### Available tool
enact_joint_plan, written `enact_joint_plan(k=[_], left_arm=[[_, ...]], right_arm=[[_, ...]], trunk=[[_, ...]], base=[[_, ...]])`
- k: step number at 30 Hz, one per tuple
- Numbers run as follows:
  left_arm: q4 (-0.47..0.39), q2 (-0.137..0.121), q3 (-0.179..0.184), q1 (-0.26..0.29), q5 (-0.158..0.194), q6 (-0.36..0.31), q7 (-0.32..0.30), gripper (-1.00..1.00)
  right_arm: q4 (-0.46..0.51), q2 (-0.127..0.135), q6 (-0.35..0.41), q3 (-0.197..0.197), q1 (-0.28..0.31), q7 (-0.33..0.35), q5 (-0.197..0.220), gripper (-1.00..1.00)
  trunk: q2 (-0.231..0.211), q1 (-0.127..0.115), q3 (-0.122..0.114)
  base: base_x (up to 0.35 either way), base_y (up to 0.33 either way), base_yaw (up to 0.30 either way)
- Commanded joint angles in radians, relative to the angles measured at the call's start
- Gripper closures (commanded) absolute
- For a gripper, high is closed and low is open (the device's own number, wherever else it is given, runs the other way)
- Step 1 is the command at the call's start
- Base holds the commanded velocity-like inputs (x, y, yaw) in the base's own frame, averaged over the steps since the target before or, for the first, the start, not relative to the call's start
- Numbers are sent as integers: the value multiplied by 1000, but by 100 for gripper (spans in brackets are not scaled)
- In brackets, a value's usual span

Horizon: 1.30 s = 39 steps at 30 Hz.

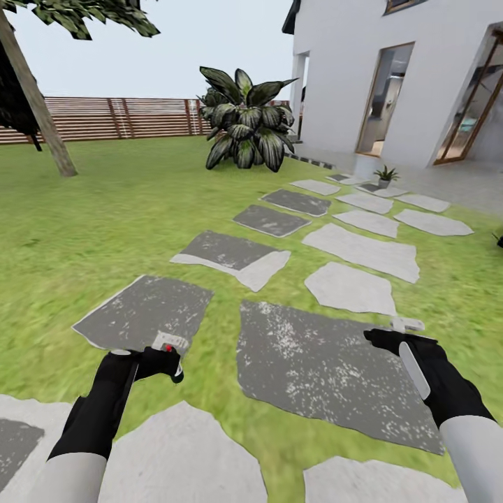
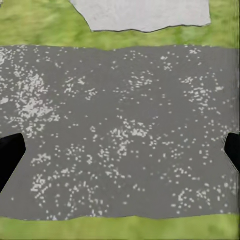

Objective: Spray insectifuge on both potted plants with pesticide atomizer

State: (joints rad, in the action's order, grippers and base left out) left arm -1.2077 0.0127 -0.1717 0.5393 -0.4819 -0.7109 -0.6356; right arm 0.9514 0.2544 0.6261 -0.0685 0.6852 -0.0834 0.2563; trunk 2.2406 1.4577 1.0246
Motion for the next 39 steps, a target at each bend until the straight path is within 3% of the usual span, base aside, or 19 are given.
enact_joint_plan(k=[1,20,39], left_arm=[[-2,1,-3,1,-9,-2,-10,100],[-1,2,-3,1,-9,-2,-12,100],[-2,2,-2,1,-9,-2,-12,100]], right_arm=[[1,0,4,1,1,-9,11,-100],[1,0,4,1,1,-9,11,-100],[25,0,4,1,1,-9,11,-100]], trunk=[[0,0,1],[0,0,1],[0,0,1]], base=[[346,0,-270],[346,0,-258],[346,0,-15]])
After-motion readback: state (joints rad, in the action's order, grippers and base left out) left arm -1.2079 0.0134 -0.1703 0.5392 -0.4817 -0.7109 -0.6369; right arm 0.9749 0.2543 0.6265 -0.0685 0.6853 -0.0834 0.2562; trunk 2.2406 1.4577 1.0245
